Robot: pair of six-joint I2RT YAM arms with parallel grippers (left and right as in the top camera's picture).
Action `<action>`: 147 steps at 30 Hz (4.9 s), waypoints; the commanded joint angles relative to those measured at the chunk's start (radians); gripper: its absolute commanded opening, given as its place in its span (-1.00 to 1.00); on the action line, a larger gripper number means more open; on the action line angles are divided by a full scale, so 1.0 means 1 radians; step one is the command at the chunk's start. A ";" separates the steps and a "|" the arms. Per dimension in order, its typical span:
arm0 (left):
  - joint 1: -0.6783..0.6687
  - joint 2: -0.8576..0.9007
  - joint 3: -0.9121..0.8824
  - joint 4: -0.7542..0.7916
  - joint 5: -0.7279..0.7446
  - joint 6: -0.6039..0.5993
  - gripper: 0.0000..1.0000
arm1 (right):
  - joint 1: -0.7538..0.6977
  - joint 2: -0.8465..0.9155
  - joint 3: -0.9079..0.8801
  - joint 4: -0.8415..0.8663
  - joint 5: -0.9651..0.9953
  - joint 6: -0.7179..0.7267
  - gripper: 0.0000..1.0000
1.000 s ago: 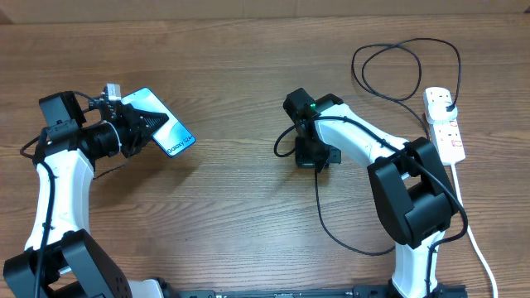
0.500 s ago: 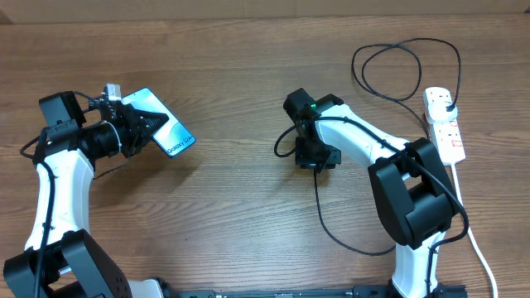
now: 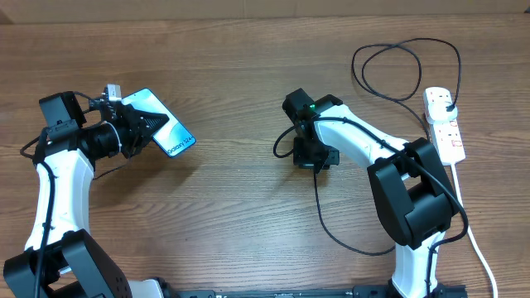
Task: Plug charger to phone and switch on socket
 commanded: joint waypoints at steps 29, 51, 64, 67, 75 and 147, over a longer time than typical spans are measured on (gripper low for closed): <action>-0.001 -0.021 0.015 -0.003 0.040 0.046 -0.91 | 0.003 0.016 -0.029 0.013 -0.002 -0.072 -0.93; -0.091 -0.021 0.016 0.167 0.560 0.099 -0.91 | -0.046 -0.330 -0.021 -0.018 -1.149 -0.739 -0.92; -0.246 -0.021 0.016 0.447 0.494 -0.267 -0.91 | -0.028 -0.330 -0.021 0.018 -1.275 -0.743 -0.92; -0.275 -0.021 0.016 0.505 0.480 -0.373 -0.92 | -0.028 -0.330 -0.021 0.031 -1.347 -0.800 -0.92; -0.323 -0.021 0.016 0.519 0.457 -0.428 -0.92 | -0.028 -0.330 -0.021 0.071 -1.366 -0.806 -0.92; -0.389 -0.021 0.016 0.683 0.541 -0.420 -0.91 | -0.058 -0.330 -0.021 0.204 -1.432 -0.751 -0.93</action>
